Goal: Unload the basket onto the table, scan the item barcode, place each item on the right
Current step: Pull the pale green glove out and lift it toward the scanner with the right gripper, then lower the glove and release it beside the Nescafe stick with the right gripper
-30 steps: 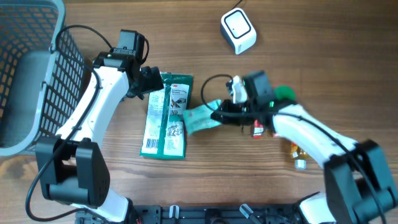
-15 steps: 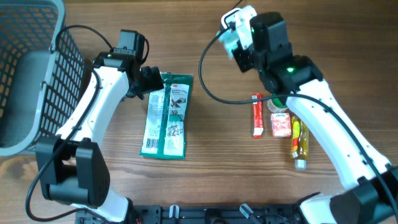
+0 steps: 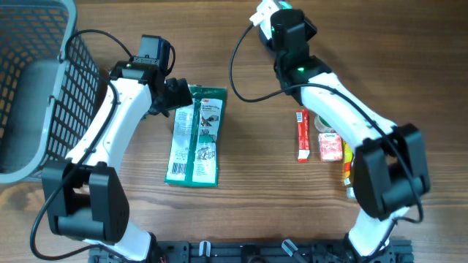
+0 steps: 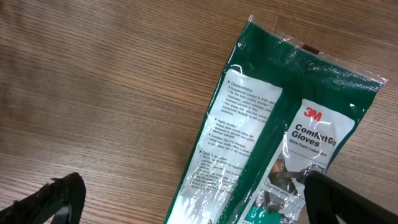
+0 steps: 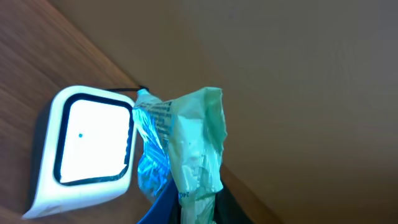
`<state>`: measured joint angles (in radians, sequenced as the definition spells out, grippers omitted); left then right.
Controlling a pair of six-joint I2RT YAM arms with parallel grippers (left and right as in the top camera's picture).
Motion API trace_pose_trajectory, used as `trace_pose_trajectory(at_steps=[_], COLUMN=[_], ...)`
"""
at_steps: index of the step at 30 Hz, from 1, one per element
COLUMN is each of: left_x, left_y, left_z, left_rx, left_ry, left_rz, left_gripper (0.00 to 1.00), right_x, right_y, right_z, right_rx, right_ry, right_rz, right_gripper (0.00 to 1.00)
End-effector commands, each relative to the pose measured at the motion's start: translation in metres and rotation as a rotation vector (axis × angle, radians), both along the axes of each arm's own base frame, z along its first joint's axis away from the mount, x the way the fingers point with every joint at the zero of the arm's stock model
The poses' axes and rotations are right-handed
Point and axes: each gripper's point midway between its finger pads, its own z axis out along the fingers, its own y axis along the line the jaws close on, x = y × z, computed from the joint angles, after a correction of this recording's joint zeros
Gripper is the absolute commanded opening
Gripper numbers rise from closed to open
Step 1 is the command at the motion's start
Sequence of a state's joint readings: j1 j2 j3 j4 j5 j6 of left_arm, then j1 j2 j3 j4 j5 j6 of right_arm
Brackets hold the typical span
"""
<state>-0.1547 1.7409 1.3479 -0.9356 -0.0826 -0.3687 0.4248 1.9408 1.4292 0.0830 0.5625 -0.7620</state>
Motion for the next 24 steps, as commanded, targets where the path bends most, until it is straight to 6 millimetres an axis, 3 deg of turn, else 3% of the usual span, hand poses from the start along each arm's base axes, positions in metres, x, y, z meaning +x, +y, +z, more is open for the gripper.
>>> trace_pose_trajectory(at_steps=[1,5,8,13,18,21,24], left_x=[0.004,0.004,0.004,0.004,0.004,0.004,0.004], left_y=[0.002,0.002,0.002,0.002,0.002,0.002,0.002], left_z=[0.005,0.005,0.005,0.005,0.005,0.005,0.005], left_rx=[0.011,0.011,0.011,0.011,0.011,0.011,0.011], left_ry=[-0.018,-0.018,-0.018,-0.018,-0.018,-0.018,-0.018], left_rz=[-0.001,-0.001,-0.001,0.000,0.000,0.000,-0.001], left_gripper=[1.00,1.00,1.00,1.00,1.00,1.00,1.00], right_x=[0.008,0.010,0.008,-0.005,-0.013,-0.010,-0.007], right_y=[0.000,0.005,0.012,0.041,0.038,0.032,0.025], right_z=[-0.024,-0.053,-0.062,-0.083,-0.094,-0.088,-0.046], right_rx=[-0.093,-0.103,-0.104,0.001,0.019,0.014,0.033], right_ry=[0.029,0.078,0.098,0.177,0.229,0.207,0.103], right_rz=[-0.002,0.018,0.037,0.115,0.097,0.069,0.027], right_gripper=[0.05,0.04,0.04,0.04,0.04,0.04,0.04])
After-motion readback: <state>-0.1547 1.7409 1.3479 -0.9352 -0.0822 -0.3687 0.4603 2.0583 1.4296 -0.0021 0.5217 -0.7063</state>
